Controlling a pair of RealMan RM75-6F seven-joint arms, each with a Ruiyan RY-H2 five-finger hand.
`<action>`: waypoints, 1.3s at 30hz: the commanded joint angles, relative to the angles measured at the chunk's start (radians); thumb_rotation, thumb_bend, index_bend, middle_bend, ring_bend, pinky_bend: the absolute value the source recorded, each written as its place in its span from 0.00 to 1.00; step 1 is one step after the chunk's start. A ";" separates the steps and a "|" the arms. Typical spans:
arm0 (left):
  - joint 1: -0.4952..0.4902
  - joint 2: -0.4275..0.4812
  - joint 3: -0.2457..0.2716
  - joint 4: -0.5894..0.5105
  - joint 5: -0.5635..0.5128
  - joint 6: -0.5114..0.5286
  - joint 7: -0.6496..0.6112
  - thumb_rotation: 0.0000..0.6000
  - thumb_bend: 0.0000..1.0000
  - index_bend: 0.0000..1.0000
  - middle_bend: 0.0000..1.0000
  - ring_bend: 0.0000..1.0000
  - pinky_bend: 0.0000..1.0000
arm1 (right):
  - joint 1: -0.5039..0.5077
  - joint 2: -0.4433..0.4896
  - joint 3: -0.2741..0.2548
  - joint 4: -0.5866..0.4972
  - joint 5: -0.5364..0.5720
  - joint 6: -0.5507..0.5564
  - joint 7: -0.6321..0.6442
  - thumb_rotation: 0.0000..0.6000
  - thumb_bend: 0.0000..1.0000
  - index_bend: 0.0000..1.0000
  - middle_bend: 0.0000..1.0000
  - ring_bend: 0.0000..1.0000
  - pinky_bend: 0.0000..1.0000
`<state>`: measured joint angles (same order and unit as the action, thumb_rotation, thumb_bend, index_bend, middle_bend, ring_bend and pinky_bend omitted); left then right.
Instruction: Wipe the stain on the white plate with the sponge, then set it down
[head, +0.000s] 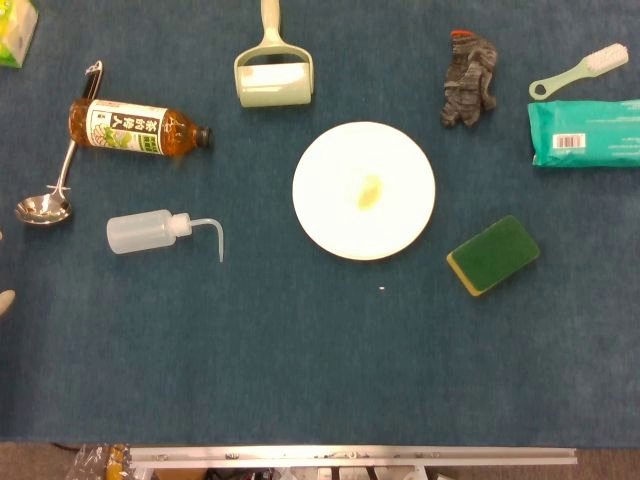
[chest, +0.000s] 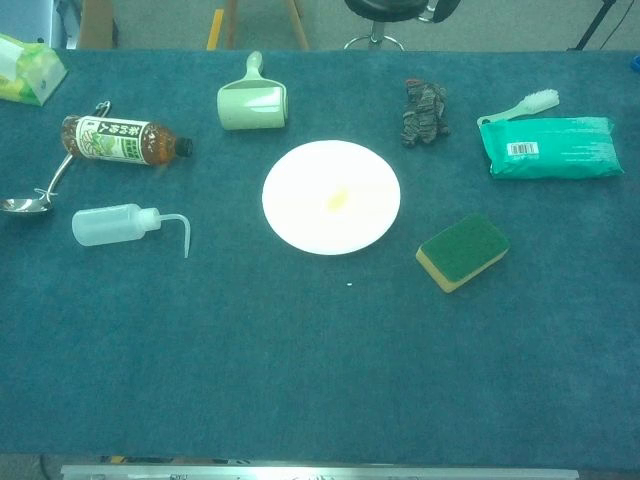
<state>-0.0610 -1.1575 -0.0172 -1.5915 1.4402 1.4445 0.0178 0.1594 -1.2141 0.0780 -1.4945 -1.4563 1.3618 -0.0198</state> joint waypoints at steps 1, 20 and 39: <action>0.000 0.000 0.000 0.000 0.000 0.000 0.000 1.00 0.00 0.38 0.13 0.25 0.51 | 0.001 -0.001 -0.001 0.000 0.000 0.000 0.000 1.00 0.00 0.09 0.24 0.19 0.19; 0.012 -0.005 0.003 0.010 -0.009 0.000 -0.005 1.00 0.00 0.38 0.14 0.25 0.51 | 0.054 0.014 -0.001 -0.003 -0.021 -0.070 0.066 1.00 0.00 0.09 0.24 0.19 0.19; 0.017 -0.020 0.007 0.013 -0.019 -0.013 0.004 1.00 0.00 0.38 0.16 0.25 0.51 | 0.243 0.019 -0.021 0.045 -0.131 -0.279 0.302 1.00 0.00 0.09 0.24 0.17 0.19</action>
<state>-0.0443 -1.1773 -0.0103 -1.5790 1.4218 1.4326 0.0213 0.3825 -1.1973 0.0645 -1.4531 -1.5699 1.1028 0.2666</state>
